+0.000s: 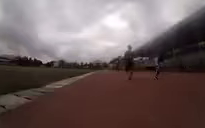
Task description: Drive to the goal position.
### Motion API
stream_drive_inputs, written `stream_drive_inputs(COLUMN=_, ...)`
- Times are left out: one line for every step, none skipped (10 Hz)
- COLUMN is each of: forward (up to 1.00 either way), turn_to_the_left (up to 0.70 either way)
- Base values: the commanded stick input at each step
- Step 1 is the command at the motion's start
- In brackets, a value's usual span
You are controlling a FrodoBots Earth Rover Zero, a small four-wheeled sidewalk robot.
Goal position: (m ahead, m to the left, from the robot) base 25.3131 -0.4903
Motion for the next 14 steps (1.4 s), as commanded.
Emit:
stream_drive_inputs(forward=0.7, turn_to_the_left=0.0)
stream_drive_inputs(forward=0.7, turn_to_the_left=0.0)
stream_drive_inputs(forward=0.7, turn_to_the_left=0.0)
stream_drive_inputs(forward=0.7, turn_to_the_left=0.0)
stream_drive_inputs(forward=0.7, turn_to_the_left=0.0)
stream_drive_inputs(forward=0.7, turn_to_the_left=0.0)
stream_drive_inputs(forward=0.7, turn_to_the_left=0.0)
stream_drive_inputs(forward=0.7, turn_to_the_left=0.0)
stream_drive_inputs(forward=0.7, turn_to_the_left=0.0)
stream_drive_inputs(forward=0.7, turn_to_the_left=0.0)
stream_drive_inputs(forward=0.7, turn_to_the_left=0.0)
stream_drive_inputs(forward=0.7, turn_to_the_left=0.0)
stream_drive_inputs(forward=0.7, turn_to_the_left=0.0)
stream_drive_inputs(forward=0.7, turn_to_the_left=0.0)
